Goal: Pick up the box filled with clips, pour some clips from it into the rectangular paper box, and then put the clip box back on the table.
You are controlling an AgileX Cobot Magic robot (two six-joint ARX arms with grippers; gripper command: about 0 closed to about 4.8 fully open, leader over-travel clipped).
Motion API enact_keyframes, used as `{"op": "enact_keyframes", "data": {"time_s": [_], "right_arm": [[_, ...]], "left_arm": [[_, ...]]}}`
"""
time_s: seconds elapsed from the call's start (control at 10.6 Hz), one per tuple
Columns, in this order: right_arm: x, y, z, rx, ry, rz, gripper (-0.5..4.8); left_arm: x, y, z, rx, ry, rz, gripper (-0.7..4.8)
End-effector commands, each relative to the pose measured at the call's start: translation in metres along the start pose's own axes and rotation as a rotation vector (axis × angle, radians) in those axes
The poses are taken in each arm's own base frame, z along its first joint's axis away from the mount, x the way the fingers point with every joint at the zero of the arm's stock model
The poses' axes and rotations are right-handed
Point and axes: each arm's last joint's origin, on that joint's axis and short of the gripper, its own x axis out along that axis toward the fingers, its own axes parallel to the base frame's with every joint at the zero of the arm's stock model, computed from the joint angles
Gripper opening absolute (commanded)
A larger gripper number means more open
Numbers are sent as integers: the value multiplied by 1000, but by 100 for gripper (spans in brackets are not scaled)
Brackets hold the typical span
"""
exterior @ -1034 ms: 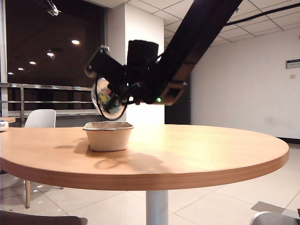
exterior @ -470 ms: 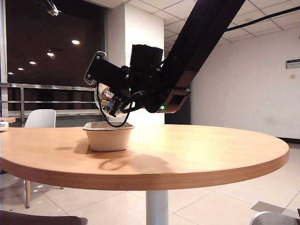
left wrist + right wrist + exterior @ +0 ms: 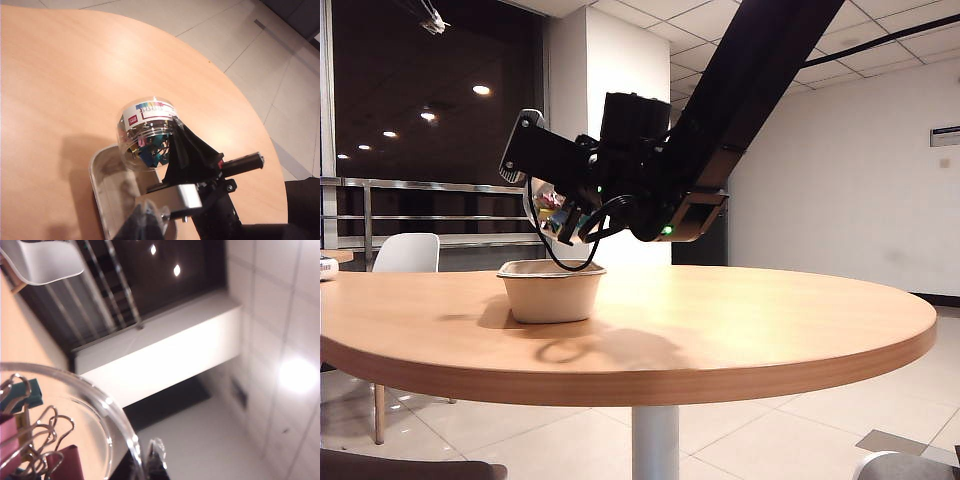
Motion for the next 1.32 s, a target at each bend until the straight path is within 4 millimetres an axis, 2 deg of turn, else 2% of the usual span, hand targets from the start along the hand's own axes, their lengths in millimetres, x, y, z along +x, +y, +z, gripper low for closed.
{"op": "enact_keyframes", "data": {"time_s": [0.09, 0.66, 1.03, 1.32], "right_arm": [[-10, -5, 3, -25, -41, -80, -4], [-14, -6, 1, -111, -101, -105, -4], [-27, -1, -2, -155, -134, -133, -4], [-27, -2, -1, -190, -187, -133, -4]], "left_arm": [[-2, -1, 1, 9, 2, -1, -6], [-2, -1, 0, 41, 7, 1, -6], [-2, 0, -1, 37, 21, 5, -6], [-2, 0, -2, 36, 24, 6, -5]]}}
